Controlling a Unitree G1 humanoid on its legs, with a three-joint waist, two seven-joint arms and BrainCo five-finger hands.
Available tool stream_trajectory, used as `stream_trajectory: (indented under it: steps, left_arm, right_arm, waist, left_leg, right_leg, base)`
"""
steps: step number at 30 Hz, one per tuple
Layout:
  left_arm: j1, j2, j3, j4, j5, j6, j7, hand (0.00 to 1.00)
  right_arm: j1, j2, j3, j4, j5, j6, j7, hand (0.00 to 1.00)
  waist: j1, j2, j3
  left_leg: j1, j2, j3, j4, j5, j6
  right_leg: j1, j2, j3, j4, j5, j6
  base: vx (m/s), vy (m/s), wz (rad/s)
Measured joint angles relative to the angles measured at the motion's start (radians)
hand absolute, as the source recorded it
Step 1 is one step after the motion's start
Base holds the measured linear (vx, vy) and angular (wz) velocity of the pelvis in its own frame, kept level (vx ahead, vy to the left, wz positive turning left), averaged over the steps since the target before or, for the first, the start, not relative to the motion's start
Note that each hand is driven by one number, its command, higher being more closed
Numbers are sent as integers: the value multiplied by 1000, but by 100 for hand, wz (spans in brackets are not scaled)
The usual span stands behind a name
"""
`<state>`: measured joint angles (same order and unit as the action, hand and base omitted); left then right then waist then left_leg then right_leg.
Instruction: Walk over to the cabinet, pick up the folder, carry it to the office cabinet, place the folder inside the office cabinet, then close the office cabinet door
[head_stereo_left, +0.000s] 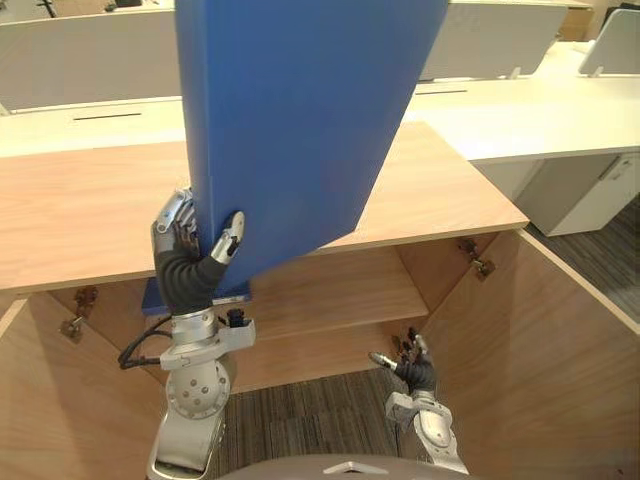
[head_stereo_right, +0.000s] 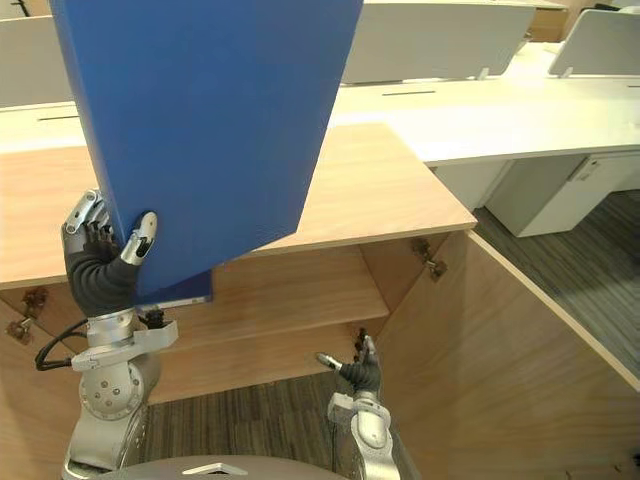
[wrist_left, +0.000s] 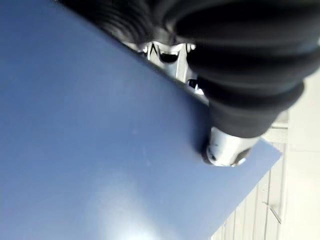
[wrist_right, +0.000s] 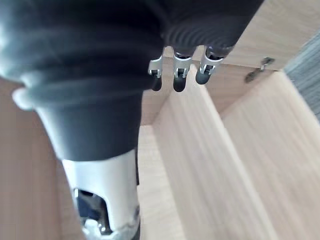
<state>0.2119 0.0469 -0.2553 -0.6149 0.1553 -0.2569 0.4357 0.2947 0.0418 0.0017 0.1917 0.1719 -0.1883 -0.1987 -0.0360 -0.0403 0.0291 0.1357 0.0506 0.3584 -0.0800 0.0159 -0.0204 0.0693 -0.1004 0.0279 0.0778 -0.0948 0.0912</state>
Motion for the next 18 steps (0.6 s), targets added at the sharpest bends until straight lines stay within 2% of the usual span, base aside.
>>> stream_trajectory:
  steps: [7,13,18]
  left_arm:
    - [95,-31,21,3,-36,0,-5,100]
    - [118,-55,30,10,-54,0,-9,100]
    - [121,-56,30,54,-61,0,-26,100]
  right_arm:
    - [88,22,-16,-340,39,-63,-32,0]
    - [126,34,-21,-521,78,-114,-53,0]
    - [122,32,-20,-625,77,-137,-65,0]
  waist:
    - [-9,-7,6]
    - [-12,-5,5]
    - [-14,6,-2]
  left_leg:
    - [7,0,27,0,-19,-1]
    - [10,0,37,0,-29,-3]
    - [4,0,42,0,-32,-1]
  right_leg:
    - [-2,0,19,-8,4,5]
    - [-4,0,23,-7,7,10]
    - [-16,1,25,-6,20,21]
  base:
    - [28,-2,-11]
    - [3,-11,-3]
    - [-18,-16,-4]
